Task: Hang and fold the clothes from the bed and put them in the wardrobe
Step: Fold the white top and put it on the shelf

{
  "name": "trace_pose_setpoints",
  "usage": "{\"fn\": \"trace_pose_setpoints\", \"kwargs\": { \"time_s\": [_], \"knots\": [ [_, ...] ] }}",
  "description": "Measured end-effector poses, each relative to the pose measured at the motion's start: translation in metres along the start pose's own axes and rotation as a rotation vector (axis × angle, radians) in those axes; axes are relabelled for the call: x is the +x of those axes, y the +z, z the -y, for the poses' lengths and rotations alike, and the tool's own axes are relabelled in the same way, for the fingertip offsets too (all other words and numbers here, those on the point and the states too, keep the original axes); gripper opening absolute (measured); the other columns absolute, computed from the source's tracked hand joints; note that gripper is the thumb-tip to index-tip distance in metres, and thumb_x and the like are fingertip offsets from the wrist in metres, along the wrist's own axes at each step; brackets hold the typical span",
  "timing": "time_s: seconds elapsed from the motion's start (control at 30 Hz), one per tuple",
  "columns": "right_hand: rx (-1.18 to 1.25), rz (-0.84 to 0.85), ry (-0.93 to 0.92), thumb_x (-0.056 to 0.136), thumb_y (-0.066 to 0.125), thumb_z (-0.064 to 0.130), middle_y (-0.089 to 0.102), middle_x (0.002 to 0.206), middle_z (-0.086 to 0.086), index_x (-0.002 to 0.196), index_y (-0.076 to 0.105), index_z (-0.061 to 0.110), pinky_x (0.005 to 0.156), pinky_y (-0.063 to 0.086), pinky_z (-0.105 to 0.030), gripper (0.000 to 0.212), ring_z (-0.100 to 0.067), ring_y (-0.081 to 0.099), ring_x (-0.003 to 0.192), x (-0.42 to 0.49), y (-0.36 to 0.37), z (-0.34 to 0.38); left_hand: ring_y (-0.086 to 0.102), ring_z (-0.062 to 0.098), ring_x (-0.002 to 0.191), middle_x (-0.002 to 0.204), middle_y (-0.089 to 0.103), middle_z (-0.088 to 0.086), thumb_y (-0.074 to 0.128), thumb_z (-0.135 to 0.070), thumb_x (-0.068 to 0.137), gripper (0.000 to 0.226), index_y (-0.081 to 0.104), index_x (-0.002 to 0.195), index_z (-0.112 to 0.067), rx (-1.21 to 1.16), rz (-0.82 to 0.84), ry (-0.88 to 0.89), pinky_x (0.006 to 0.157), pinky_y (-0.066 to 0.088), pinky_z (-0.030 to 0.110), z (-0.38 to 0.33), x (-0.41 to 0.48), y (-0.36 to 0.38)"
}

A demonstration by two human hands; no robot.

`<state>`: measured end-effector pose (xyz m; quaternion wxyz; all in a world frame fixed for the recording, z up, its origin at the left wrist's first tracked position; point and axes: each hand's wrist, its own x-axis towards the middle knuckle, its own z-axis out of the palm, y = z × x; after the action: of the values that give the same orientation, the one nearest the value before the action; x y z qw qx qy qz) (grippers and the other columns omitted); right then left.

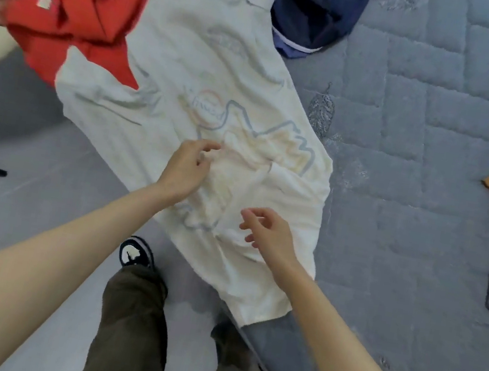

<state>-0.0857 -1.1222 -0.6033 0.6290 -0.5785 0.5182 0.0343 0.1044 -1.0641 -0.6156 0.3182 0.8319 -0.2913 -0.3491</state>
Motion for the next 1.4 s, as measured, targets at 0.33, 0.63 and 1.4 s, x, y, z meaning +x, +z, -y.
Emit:
{"fn": "trace_pose_setpoints", "kwargs": {
  "time_s": [0.33, 0.63, 1.4],
  "knots": [
    [-0.166, -0.099, -0.272, 0.092, 0.055, 0.015, 0.066, 0.095, 0.009, 0.093, 0.067, 0.021, 0.076, 0.05, -0.027, 0.013, -0.013, 0.062, 0.079, 0.055, 0.158, 0.141, 0.058, 0.016, 0.08, 0.102, 0.058, 0.003, 0.042, -0.009, 0.097, 0.02, 0.054, 0.112, -0.014, -0.384, -0.234, -0.329, 0.074, 0.049, 0.029, 0.119, -0.006, -0.158],
    [-0.607, -0.003, -0.617, 0.079, 0.072, 0.021, 0.049, 0.122, 0.006, 0.129, 0.051, 0.016, 0.092, 0.032, -0.004, 0.055, -0.013, 0.05, 0.112, 0.127, 0.241, 0.202, 0.033, 0.021, 0.137, 0.154, 0.026, 0.008, 0.066, -0.016, 0.088, 0.084, 0.011, 0.152, -0.014, -0.713, -0.238, -0.597, 0.11, 0.035, 0.04, 0.186, 0.037, -0.185],
    [-0.556, 0.39, -0.65, 0.095, 0.048, 0.01, 0.062, 0.08, 0.009, 0.096, 0.068, 0.01, 0.082, 0.05, -0.042, 0.02, -0.016, 0.059, 0.074, 0.116, 0.288, 0.212, 0.058, -0.003, 0.08, 0.093, 0.061, -0.014, 0.067, -0.013, 0.087, 0.023, 0.053, 0.101, -0.026, -0.879, -0.84, -0.463, 0.069, 0.05, 0.012, 0.18, -0.064, -0.17]
  ]
}}
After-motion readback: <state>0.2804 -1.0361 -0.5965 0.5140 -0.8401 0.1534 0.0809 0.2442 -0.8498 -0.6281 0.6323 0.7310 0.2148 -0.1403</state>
